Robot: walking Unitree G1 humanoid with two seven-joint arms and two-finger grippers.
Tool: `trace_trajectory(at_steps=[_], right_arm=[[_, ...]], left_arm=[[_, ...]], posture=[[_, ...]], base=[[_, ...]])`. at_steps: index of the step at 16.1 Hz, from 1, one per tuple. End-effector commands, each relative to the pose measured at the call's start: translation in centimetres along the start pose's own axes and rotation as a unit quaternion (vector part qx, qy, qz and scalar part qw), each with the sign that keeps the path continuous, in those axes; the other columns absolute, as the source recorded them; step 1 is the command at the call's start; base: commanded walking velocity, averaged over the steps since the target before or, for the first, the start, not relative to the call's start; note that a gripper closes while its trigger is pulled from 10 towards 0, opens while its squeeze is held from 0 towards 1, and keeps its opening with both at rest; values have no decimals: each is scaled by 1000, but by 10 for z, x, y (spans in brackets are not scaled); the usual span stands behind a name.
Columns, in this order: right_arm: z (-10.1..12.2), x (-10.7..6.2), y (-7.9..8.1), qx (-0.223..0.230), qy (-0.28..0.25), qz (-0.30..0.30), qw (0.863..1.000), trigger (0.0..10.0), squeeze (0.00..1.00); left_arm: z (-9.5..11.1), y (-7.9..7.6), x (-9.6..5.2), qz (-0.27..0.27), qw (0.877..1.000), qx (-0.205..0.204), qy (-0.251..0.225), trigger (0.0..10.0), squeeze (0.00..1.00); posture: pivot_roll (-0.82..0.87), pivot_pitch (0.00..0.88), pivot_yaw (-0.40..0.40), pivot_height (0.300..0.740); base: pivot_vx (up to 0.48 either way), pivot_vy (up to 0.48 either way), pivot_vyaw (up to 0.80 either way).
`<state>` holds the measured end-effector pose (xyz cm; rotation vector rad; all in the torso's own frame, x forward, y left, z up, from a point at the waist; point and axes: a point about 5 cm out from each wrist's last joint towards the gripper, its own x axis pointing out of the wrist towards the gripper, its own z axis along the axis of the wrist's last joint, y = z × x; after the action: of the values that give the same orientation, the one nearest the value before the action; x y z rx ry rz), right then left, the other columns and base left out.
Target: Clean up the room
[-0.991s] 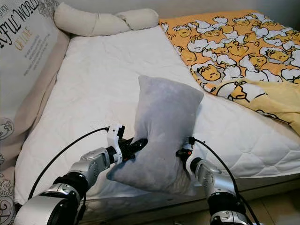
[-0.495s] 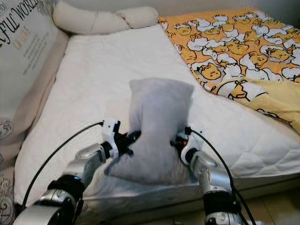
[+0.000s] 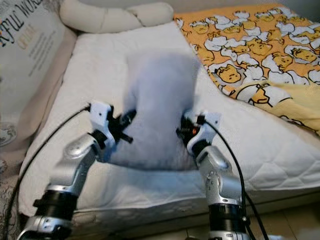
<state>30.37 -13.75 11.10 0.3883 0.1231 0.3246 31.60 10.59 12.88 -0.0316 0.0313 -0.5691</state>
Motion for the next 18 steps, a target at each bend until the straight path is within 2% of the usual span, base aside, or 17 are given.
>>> trace_trajectory(at_steps=[1,2,5,12,18], right_arm=[[5,3,13,-20,-14,21,999,10000,0],[4,3,16,-33,-10,18,999,10000,0],[2,3,15,-38,-2,2,999,10000,0],[1,-1,16,-43,-7,2,999,10000,0],[-8,0,20,-39,19,9,999,10000,0]], left_arm=[[5,-3,2,11,999,29,5,10000,0],[10,-2,0,32,998,48,9,10000,0],[16,3,-4,50,997,57,8,10000,0],[17,5,-5,68,996,62,24,10000,0],[18,11,-6,83,994,69,32,10000,0]], posture=[[-106,0,91,740],[-94,0,84,740],[-89,0,82,740],[-92,0,88,740],[-85,0,84,740]], base=[[0,0,0],[0,0,0],[0,0,0],[0,342,0],[0,363,0]])
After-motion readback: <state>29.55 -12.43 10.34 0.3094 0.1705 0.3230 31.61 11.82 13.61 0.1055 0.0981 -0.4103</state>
